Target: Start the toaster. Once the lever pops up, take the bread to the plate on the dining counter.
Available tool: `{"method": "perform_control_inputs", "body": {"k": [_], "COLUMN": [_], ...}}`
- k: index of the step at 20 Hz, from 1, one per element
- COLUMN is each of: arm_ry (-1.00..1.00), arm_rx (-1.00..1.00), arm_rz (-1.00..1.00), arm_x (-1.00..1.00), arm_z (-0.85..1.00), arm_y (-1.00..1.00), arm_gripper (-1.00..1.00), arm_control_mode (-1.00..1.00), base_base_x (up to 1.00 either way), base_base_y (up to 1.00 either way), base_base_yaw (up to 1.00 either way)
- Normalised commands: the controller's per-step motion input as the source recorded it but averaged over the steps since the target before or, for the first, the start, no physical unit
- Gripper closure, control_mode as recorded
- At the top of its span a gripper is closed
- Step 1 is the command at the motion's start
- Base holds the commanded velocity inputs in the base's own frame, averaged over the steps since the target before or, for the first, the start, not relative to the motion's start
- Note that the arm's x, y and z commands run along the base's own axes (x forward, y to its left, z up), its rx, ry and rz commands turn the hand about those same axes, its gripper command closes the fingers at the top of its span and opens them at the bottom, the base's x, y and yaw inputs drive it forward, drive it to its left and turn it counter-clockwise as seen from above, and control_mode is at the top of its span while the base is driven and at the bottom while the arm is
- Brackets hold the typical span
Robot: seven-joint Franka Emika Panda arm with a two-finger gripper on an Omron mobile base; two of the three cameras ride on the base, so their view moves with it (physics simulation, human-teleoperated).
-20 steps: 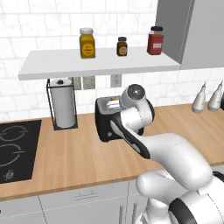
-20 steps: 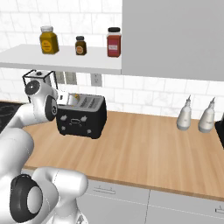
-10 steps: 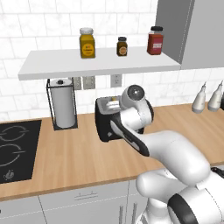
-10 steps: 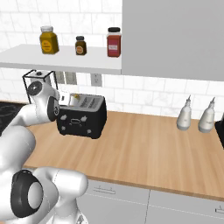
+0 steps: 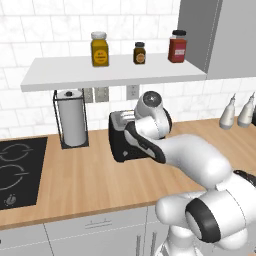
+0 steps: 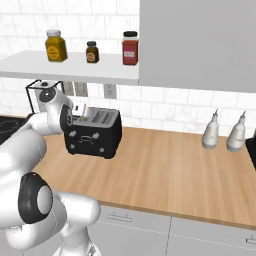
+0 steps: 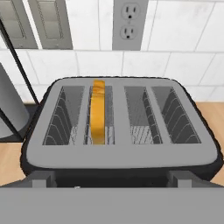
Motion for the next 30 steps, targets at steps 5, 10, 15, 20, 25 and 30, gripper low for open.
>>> {"method": "perform_control_inputs", "body": {"k": [5, 10, 15, 20, 25, 30], "arm_ry": [0.00, 0.00, 0.00, 0.00, 0.00, 0.00], "arm_rx": [0.00, 0.00, 0.00, 0.03, 0.00, 0.00], "arm_rz": [0.00, 0.00, 0.00, 0.00, 0.00, 0.00], "arm_x": [0.35, 0.13, 0.04, 0.25, 0.30, 0.15], "arm_z": [-0.12, -0.21, -0.08, 0.00, -0.10, -0.08], "arm_y": [0.00, 0.00, 0.00, 0.00, 0.01, 0.03], "arm_gripper": [-1.00, -1.00, -1.00, -1.00, -1.00, -1.00], "arm_control_mode": [-1.00, -1.00, -1.00, -1.00, -1.00, -1.00], "base_base_x": [0.00, 0.00, 0.00, 0.00, 0.00, 0.00], "base_base_y": [0.00, 0.00, 0.00, 0.00, 0.00, 0.00], "base_base_yaw": [0.00, 0.00, 0.00, 0.00, 0.00, 0.00]}}
